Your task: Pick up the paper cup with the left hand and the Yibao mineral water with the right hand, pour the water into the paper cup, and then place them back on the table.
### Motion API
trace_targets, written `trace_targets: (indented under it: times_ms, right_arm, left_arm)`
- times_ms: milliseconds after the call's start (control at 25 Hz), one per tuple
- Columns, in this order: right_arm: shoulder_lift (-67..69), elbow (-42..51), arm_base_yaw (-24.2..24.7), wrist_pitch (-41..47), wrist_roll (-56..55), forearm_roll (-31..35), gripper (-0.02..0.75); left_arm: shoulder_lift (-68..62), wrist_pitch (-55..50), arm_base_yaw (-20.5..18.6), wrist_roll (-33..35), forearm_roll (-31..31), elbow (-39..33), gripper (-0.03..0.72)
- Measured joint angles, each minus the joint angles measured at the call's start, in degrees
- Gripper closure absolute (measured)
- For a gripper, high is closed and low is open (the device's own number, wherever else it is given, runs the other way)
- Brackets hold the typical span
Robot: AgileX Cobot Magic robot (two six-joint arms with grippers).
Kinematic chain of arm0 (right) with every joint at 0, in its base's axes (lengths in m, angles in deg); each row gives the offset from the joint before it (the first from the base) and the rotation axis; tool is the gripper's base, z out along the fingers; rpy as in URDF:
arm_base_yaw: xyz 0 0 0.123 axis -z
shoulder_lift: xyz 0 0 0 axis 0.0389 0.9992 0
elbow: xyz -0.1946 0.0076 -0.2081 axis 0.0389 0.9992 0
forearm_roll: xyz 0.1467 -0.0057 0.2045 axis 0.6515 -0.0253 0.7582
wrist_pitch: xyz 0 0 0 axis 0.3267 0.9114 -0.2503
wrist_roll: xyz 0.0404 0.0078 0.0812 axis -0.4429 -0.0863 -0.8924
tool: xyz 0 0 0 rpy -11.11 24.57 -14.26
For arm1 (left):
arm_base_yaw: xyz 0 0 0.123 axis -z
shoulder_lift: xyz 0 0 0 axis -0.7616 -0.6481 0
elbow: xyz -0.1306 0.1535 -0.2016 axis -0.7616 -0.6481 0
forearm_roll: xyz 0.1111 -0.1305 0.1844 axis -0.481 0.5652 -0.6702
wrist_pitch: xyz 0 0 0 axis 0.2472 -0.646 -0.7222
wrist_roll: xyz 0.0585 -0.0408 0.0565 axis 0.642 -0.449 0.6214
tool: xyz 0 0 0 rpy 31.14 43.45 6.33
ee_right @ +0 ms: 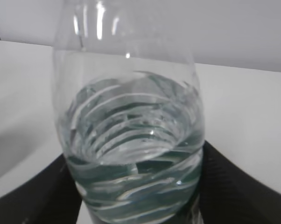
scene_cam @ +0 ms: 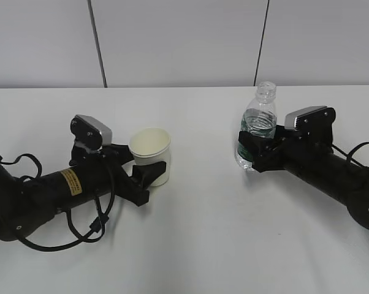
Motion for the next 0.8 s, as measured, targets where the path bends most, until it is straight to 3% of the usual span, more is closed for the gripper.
trace_targets:
  times_ms: [240, 800]
  right_arm:
    - [-1.53, 0.0, 0.0, 2.32, 0.48, -0.66, 0.248]
    - [-5.63, -3.79, 0.0, 7.88, 0.57, -7.26, 0.248]
  left_arm:
    - [0.3, -0.13, 2.41, -0.05, 0.01, 0.98, 0.238]
    - [2.96, -0.35, 2.49, -1.83, -0.39, 1.15, 0.245]
